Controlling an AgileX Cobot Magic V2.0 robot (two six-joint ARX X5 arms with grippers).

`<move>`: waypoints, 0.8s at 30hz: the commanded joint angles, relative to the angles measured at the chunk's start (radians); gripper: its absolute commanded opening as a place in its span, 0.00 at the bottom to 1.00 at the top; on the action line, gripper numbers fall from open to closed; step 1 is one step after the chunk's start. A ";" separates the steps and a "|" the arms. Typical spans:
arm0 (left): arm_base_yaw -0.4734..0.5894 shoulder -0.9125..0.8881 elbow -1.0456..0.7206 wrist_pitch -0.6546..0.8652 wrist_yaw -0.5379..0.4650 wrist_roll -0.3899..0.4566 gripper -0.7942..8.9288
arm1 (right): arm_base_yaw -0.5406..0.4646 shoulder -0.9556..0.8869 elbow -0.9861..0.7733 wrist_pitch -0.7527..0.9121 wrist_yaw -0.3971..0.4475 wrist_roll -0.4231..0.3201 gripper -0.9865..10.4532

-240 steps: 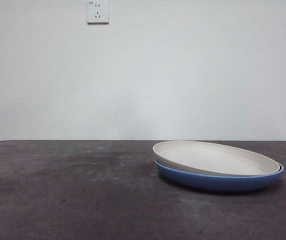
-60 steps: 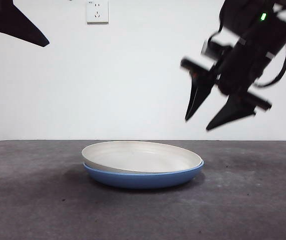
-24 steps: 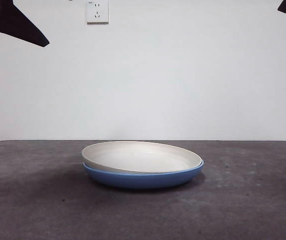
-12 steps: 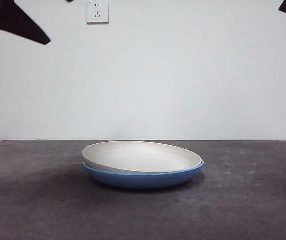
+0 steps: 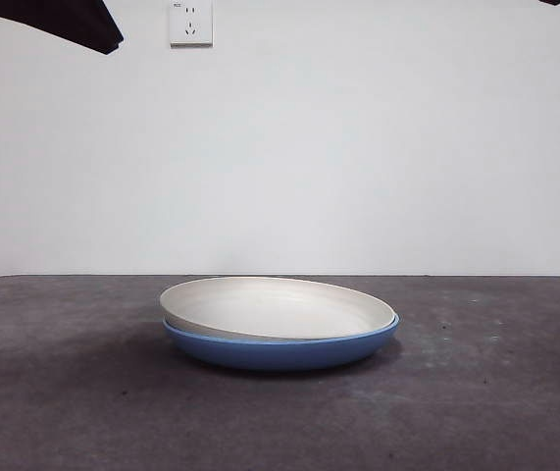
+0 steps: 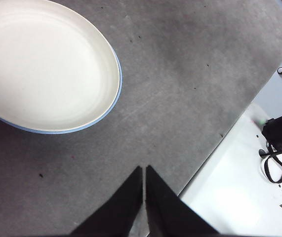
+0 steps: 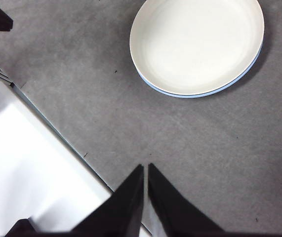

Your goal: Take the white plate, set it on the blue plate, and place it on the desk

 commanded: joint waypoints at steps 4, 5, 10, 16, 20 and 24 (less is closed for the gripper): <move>-0.005 0.006 0.013 0.005 0.006 0.007 0.09 | 0.009 0.008 0.018 0.005 -0.001 -0.009 0.09; -0.005 0.005 0.013 0.005 0.006 0.007 0.09 | 0.009 0.008 0.018 0.004 -0.001 -0.009 0.09; -0.005 0.006 0.013 0.005 0.006 0.007 0.09 | 0.009 0.008 0.018 0.004 -0.001 -0.009 0.09; -0.005 0.005 0.013 -0.011 0.006 0.008 0.09 | 0.009 0.008 0.018 0.004 -0.001 -0.009 0.09; 0.002 -0.027 0.013 -0.005 0.001 0.050 0.09 | 0.009 0.008 0.018 0.004 -0.001 -0.009 0.09; 0.065 -0.094 0.013 0.093 -0.018 0.192 0.09 | 0.009 0.008 0.018 0.005 -0.001 -0.009 0.09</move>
